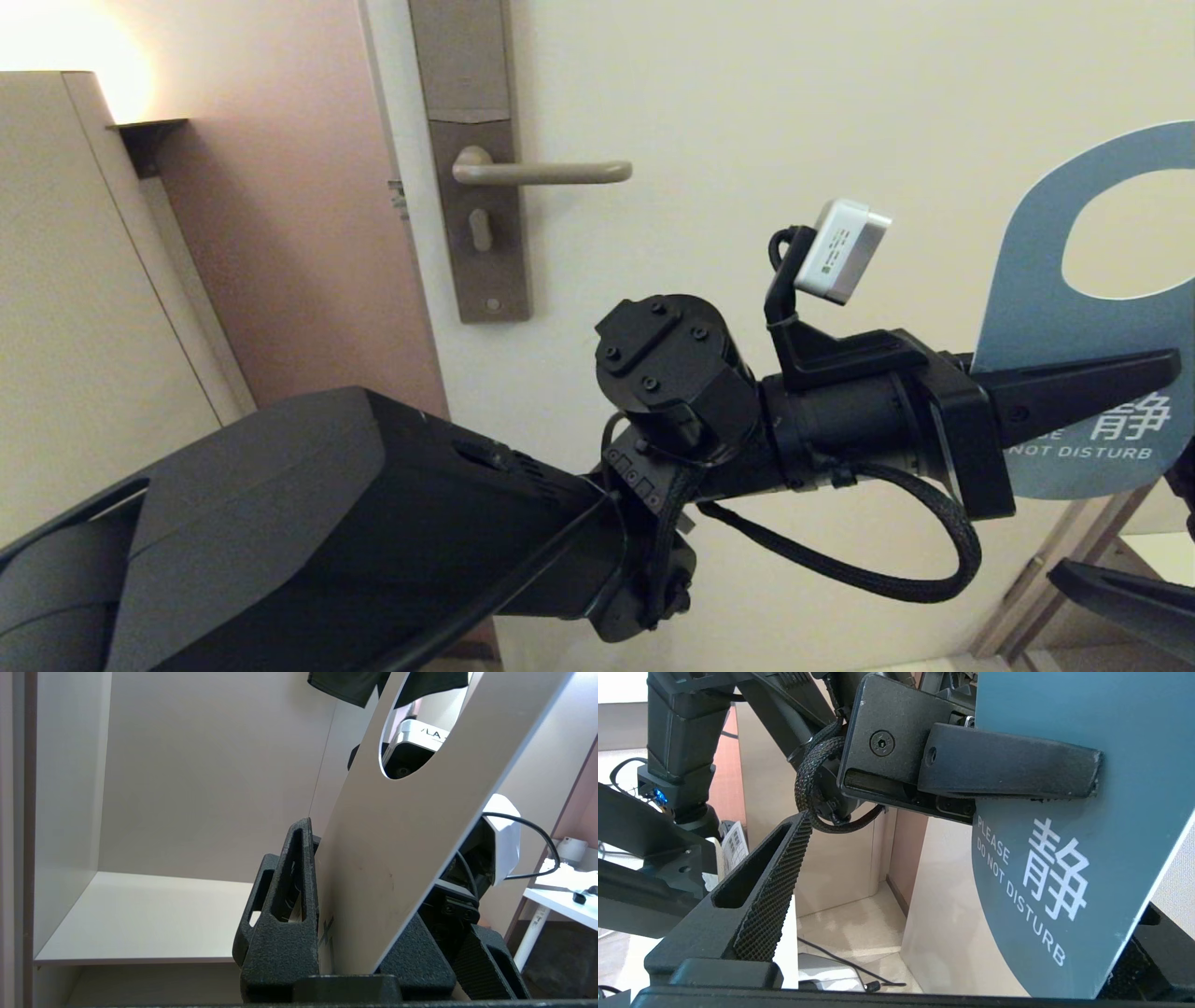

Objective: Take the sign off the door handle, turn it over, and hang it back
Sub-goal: Hand it to the other hand

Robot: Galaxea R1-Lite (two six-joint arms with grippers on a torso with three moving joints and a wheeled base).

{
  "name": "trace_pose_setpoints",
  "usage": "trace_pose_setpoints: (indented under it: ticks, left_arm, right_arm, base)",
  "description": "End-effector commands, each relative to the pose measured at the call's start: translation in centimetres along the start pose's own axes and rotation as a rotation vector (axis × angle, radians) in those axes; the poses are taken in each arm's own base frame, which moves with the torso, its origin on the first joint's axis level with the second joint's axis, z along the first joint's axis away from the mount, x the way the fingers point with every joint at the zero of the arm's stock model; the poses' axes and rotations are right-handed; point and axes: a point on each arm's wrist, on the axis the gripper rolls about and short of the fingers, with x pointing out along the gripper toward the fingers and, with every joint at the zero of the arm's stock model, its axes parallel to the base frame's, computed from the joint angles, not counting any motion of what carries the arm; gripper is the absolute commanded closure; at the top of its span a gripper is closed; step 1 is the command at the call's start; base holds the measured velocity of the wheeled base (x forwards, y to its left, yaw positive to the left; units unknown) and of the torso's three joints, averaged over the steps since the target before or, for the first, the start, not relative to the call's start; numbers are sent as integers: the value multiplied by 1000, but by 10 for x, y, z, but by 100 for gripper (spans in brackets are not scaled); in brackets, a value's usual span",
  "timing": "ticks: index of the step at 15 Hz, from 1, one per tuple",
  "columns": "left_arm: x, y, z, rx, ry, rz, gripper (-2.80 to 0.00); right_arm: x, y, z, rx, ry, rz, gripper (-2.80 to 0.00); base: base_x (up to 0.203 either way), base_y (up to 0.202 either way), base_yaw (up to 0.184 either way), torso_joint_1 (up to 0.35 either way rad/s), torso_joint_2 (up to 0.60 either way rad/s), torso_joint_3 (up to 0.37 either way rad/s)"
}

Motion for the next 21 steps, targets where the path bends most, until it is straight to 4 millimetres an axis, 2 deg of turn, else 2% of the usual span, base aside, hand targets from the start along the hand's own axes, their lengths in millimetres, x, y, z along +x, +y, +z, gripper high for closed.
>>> trace_pose_setpoints:
  ticks: [1,15,16,21]
  left_arm:
    - [0,-1,1,1,-2,-7,0]
    - [-1,1,0,2,-3,-2,0]
    - [-1,0,0,3,-4,-3,0]
    - [-1,0,0,2,-3,-3,0]
  right_arm:
    - [0,0,0,-2,-2,5,-280]
    - [2,-2,-1,4,5,3,-280]
    - [2,-2,0,3,4,3,0]
    - [2,-2,0,2,2,4,0]
  base:
    - [0,0,0,0,0,0]
    - [0,0,0,0,0,0]
    - [0,0,0,0,0,0]
    - [0,0,0,0,0,0]
